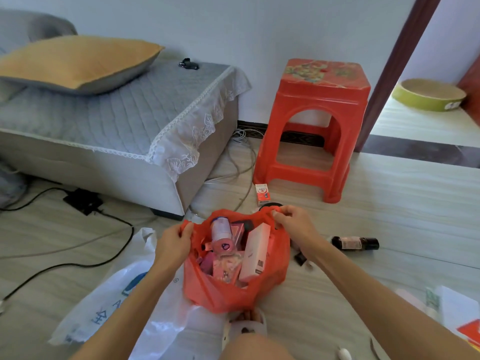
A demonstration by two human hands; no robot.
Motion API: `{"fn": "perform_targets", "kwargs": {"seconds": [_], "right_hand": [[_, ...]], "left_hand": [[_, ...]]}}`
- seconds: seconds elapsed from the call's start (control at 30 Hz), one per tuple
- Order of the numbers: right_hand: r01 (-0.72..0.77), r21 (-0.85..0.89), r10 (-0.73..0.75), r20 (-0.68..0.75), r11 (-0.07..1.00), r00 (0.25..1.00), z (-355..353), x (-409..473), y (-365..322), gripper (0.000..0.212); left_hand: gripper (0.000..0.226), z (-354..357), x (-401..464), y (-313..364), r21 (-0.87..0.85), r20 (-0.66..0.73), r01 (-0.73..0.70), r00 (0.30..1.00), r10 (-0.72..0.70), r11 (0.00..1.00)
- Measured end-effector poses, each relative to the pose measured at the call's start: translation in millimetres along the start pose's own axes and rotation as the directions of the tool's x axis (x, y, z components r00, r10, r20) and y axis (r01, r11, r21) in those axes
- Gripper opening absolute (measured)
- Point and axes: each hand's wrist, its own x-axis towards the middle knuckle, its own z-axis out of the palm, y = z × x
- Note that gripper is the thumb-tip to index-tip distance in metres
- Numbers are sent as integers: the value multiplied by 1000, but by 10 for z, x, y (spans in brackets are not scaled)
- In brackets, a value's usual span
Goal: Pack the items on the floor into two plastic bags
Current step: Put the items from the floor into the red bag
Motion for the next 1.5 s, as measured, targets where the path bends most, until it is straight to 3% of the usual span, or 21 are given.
{"fn": "perform_targets", "kwargs": {"seconds": [0.1,0.2,0.3,0.43,0.57,0.67,0.73,0.87,1.03,1.2,1.37,1.5], "right_hand": [[28,47,-28,-1,998,1000,-10,138,-124,29],[108,76,-115,88,991,989,259,178,-267,13],[136,73,-147,178,988,973,513,133,-199,7],[110,35,-112,44,993,993,182,140,34,7],[-67,-85,67,-2,994,998,-108,86,226,22],[-94,-187,93,-15,978,996,-182,48,284,29],[-79,-295,75,-24,952,997,-186,26,315,34],[-61,-443,115,96,894,989,-91,-23,314,30],[-73,-84,74,8,994,997,-51,-47,158,28],[16,-268,-15,3,963,1000,-32,-90,204,19],[130,-361,-149,-25,923,989,-69,-194,151,17],[293,-457,-342,-26,840,939,-251,-317,-64,29]], "left_hand": [[31,-39,256,62,-98,-30,19,999,-22,995],[31,-55,421,137,-59,-48,10,999,-13,998],[31,24,326,69,6,96,-31,995,30,999],[25,31,148,-209,63,121,-61,991,53,996],[28,-3,79,-272,106,-20,-50,998,52,993],[25,-76,46,-327,91,-91,-26,995,34,996],[17,-149,34,-348,57,-83,-13,996,17,998],[13,-208,-2,-403,-9,17,8,1000,-7,1000],[15,-218,-90,-395,40,-21,34,999,-34,999],[18,-220,-146,-355,66,17,56,998,-57,996],[36,-269,-155,-165,133,44,-100,995,95,986],[45,-303,-214,182,316,80,-413,908,410,854]]}}
